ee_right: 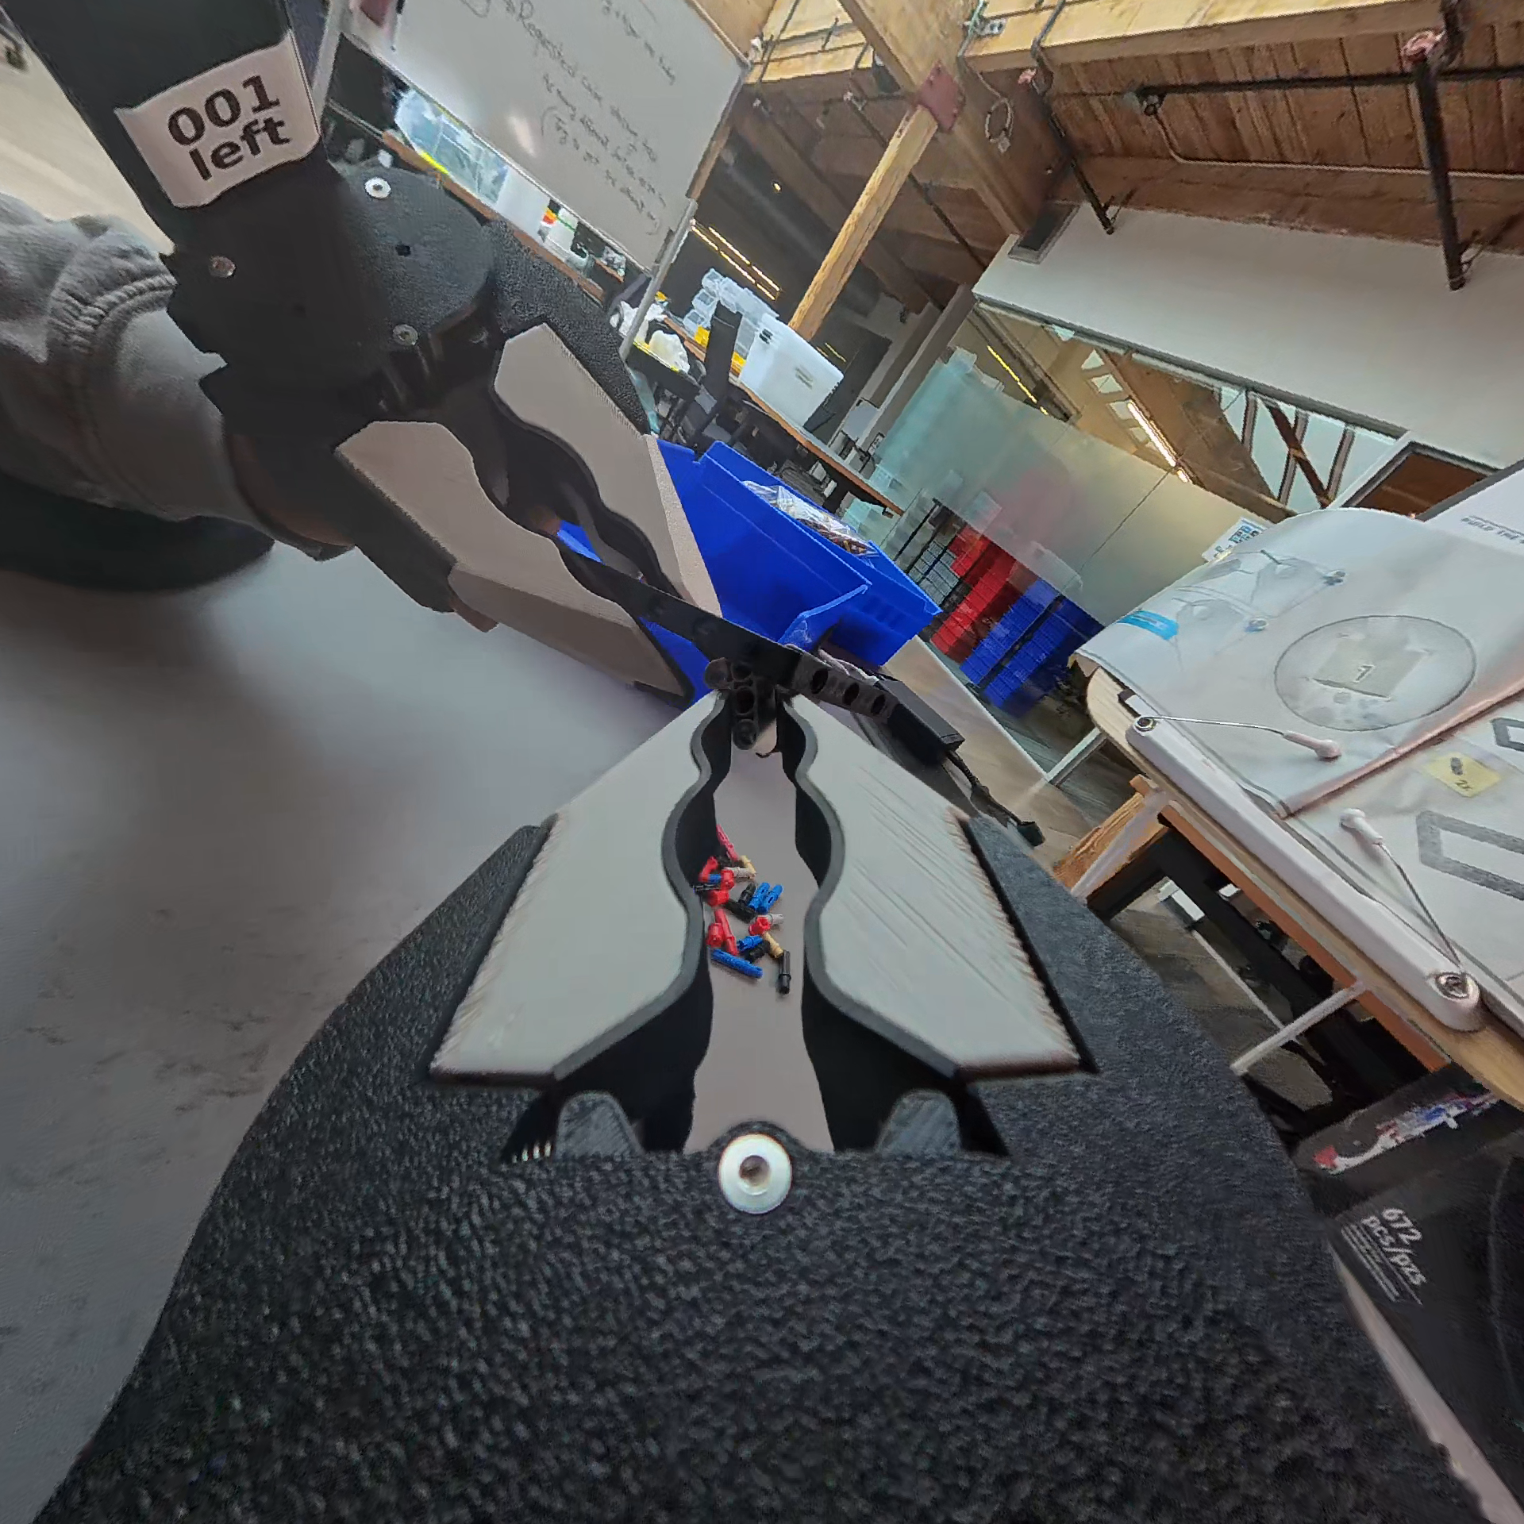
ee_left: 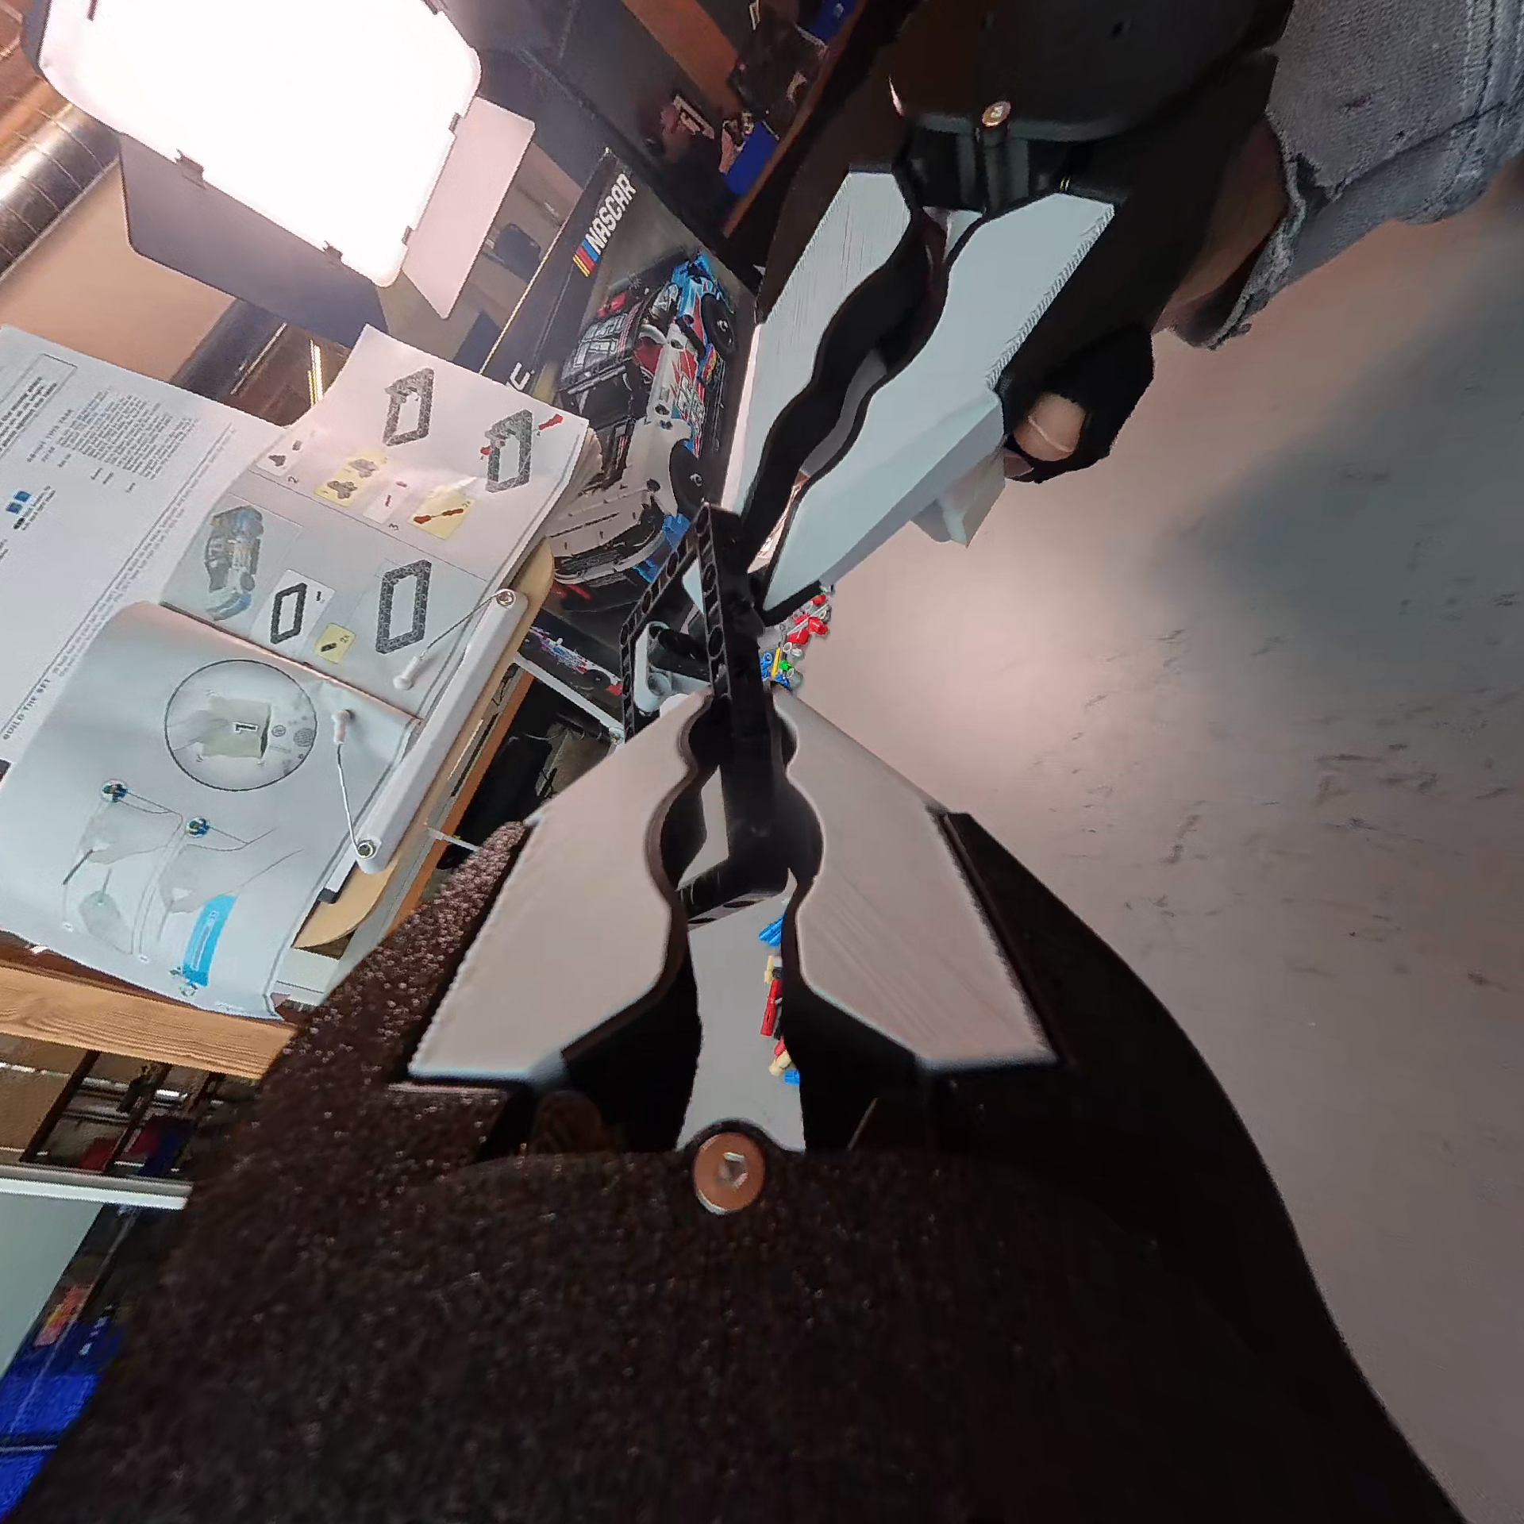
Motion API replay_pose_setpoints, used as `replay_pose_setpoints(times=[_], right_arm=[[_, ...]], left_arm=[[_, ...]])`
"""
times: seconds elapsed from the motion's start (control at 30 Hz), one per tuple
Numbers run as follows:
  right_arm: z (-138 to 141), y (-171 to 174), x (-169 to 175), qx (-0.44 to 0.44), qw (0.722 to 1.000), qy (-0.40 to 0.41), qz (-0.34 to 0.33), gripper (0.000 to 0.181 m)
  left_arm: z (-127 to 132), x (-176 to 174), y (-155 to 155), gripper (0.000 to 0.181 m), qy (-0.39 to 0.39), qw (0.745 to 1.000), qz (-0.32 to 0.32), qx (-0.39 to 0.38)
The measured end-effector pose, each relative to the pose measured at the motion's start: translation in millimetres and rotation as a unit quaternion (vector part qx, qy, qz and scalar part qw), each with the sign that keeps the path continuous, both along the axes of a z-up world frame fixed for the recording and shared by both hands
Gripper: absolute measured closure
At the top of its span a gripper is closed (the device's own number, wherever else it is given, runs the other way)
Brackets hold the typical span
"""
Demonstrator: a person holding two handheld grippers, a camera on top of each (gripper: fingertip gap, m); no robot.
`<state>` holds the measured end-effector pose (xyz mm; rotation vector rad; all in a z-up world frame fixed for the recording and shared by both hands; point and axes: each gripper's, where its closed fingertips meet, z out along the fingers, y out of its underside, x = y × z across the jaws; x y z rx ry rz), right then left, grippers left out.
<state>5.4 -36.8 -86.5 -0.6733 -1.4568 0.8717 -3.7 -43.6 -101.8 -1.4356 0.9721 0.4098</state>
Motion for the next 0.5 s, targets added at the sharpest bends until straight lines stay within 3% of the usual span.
replay_pose_setpoints(times=[0.1, 0.17, 0.27, 0.37, 0.4, 0.43, 0.5], right_arm=[[1, 2, -2, -0.026, 1.0, -0.003, -0.004, 0.17], [-3, 7, -6, -0.027, 0.999, -0.013, -0.025, 0.17], [-2, 10, -9, -0.026, 0.998, -0.018, -0.048, 0.171], [-5, 13, -13, -0.06, 0.995, -0.043, -0.063, 0.174], [-7, 14, -13, -0.071, 0.994, -0.056, -0.065, 0.174], [-9, 15, -13, -0.079, 0.992, -0.069, -0.065, 0.174], [-11, 15, -13, -0.086, 0.99, -0.086, -0.067, 0.174]], left_arm=[[-3, 2, 1, 0.172, -0.13, 0.989, -0.037, -0.065], [-4, 5, 1, 0.172, -0.273, 0.947, -0.078, -0.148], [0, 6, 3, 0.172, -0.484, 0.824, -0.137, -0.261], [-1, 10, 3, 0.172, -0.617, 0.674, -0.188, -0.36], [-1, 10, 3, 0.172, -0.644, 0.635, -0.2, -0.378], [-2, 11, 2, 0.172, -0.659, 0.607, -0.208, -0.392], [-4, 12, 2, 0.172, -0.669, 0.584, -0.213, -0.407]])
